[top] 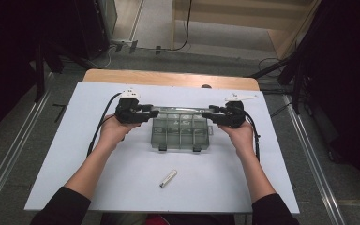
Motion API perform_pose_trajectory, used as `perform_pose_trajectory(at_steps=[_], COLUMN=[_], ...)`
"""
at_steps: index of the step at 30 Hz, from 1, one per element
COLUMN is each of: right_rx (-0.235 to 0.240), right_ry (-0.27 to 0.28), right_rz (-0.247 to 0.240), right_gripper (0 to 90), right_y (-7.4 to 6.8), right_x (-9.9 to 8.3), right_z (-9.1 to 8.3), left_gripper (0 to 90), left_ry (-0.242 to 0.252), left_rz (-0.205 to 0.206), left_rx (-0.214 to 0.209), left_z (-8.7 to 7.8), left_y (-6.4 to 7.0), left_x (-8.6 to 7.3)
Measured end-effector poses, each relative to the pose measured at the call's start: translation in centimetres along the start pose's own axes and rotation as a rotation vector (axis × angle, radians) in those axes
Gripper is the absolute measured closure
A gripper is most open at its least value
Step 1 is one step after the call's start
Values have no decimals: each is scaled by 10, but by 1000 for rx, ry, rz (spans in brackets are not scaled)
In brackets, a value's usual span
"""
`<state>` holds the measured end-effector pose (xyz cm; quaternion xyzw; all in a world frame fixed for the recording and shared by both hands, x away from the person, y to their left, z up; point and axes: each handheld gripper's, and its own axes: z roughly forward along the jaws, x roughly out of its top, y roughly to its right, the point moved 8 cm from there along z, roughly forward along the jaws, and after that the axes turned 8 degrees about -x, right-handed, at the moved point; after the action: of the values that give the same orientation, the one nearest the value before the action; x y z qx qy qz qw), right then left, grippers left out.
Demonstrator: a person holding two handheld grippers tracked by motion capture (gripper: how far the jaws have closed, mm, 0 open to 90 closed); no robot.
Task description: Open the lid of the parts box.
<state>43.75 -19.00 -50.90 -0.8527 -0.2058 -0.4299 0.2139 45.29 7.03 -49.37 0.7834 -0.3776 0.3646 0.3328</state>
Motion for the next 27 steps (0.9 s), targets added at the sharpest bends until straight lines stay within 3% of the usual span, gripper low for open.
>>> perform_pose_trajectory(at_steps=[10,23,27], right_rx=[-5,-16,-19], right_ry=[19,15,21], right_rz=[3,-17,-11], right_gripper=[491,507,513], right_y=[1,0,0], right_x=[4,9,10], right_z=[5,15,16], left_gripper=[582,587,587], left_ry=[39,52,63], left_rz=[-12,-6,-17], left_rx=[30,99,104], left_z=[3,11,12], left_y=[-4,-8,-9], left_x=[6,7,8])
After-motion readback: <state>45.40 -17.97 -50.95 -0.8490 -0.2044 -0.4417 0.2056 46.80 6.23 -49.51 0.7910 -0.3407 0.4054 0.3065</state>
